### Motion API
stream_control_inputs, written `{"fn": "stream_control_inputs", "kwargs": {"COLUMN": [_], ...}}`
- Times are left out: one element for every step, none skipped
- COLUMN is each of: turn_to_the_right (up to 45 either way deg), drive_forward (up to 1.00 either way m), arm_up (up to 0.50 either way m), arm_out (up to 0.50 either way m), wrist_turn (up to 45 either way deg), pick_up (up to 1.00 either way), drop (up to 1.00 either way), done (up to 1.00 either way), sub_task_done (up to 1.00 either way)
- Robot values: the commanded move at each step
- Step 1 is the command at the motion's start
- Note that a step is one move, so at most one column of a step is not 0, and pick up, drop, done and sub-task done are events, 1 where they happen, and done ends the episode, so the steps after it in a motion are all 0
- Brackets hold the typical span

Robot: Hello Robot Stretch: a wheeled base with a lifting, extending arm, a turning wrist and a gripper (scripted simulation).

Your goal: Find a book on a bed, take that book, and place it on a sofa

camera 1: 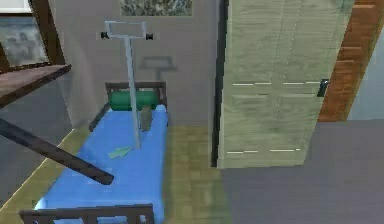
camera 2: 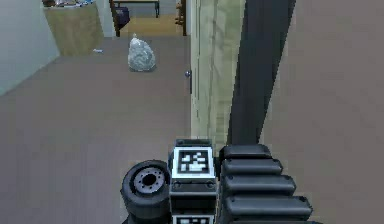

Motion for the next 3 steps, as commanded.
{"fn": "stream_control_inputs", "kwargs": {"turn_to_the_right": [12.0, 0.0, 45.0], "drive_forward": [0.0, 0.35, 0.0], "arm_up": [0.0, 0.0, 0.0], "arm_out": [0.0, 0.0, 0.0], "wrist_turn": [0.0, 0.0, 0.0], "pick_up": [0.0, 0.0, 0.0], "drop": [0.0, 0.0, 0.0], "done": [0.0, 0.0, 0.0], "sub_task_done": [0.0, 0.0, 0.0]}}
